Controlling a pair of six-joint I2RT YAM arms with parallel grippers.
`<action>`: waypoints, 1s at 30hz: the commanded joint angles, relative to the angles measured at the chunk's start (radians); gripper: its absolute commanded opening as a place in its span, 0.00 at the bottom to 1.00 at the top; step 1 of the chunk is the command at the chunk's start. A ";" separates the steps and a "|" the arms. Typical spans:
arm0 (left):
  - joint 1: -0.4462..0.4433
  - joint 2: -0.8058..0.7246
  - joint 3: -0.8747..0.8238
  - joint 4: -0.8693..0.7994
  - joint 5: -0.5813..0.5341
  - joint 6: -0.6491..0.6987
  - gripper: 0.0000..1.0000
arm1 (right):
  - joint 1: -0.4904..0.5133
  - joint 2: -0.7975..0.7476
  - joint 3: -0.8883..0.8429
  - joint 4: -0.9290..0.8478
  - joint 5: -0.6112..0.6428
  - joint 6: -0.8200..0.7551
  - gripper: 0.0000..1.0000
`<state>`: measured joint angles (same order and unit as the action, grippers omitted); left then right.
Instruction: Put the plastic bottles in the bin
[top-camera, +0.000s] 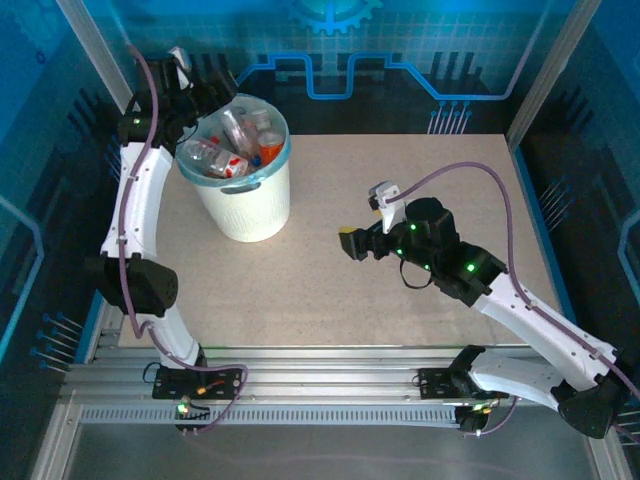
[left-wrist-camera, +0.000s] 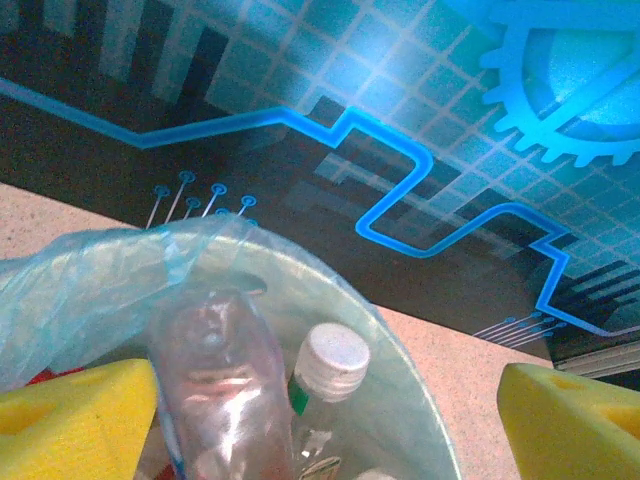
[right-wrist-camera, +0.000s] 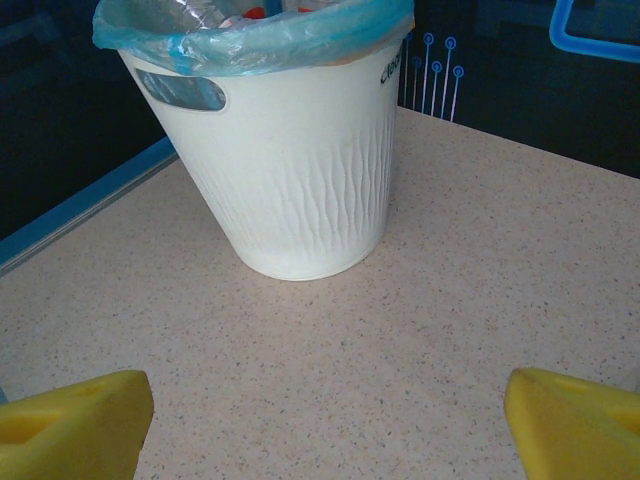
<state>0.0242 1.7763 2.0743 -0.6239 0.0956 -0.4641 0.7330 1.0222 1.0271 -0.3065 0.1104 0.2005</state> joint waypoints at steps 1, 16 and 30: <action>0.013 -0.076 -0.035 0.046 -0.036 -0.004 0.88 | 0.010 -0.012 0.017 -0.015 0.036 -0.017 0.92; -0.267 -0.181 -0.119 0.027 -0.231 0.359 0.82 | -0.383 0.334 0.208 -0.315 0.071 0.319 0.94; -0.845 -0.542 -0.846 0.398 -0.264 0.804 0.91 | -0.618 0.665 0.183 -0.136 -0.022 0.695 0.97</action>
<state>-0.7677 1.2877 1.2915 -0.3077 -0.1318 0.2207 0.1463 1.6581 1.2102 -0.5114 0.1268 0.7654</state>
